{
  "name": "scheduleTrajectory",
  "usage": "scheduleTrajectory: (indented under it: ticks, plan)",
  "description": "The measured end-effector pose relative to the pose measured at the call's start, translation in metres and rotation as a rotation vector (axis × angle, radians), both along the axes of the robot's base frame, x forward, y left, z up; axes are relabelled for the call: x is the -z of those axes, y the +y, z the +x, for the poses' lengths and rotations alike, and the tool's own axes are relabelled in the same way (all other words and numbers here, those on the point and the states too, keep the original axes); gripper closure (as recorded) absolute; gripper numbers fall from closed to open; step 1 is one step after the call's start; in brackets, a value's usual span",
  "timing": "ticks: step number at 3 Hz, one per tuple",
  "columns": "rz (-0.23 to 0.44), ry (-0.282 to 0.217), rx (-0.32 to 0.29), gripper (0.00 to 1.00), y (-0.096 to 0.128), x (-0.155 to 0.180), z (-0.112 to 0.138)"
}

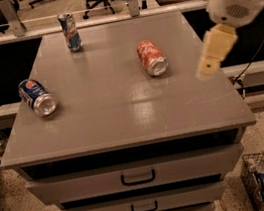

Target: Place coke can upright

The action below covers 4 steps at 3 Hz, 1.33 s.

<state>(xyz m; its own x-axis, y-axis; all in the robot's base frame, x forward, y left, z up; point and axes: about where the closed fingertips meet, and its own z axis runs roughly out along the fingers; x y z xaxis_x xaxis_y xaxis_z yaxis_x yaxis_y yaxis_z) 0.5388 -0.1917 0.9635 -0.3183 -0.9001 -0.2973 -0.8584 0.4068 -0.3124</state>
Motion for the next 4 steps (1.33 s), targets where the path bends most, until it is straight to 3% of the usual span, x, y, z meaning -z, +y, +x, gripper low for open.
scheduleTrajectory:
  ticks: [1,2,4]
  plan:
    - [0.071,-0.028,0.126,0.00,0.019,0.010,0.069]
    - [0.156,0.005,0.251,0.00,0.043,0.034,0.119]
    - [0.253,0.055,0.510,0.00,0.090,0.087,0.183]
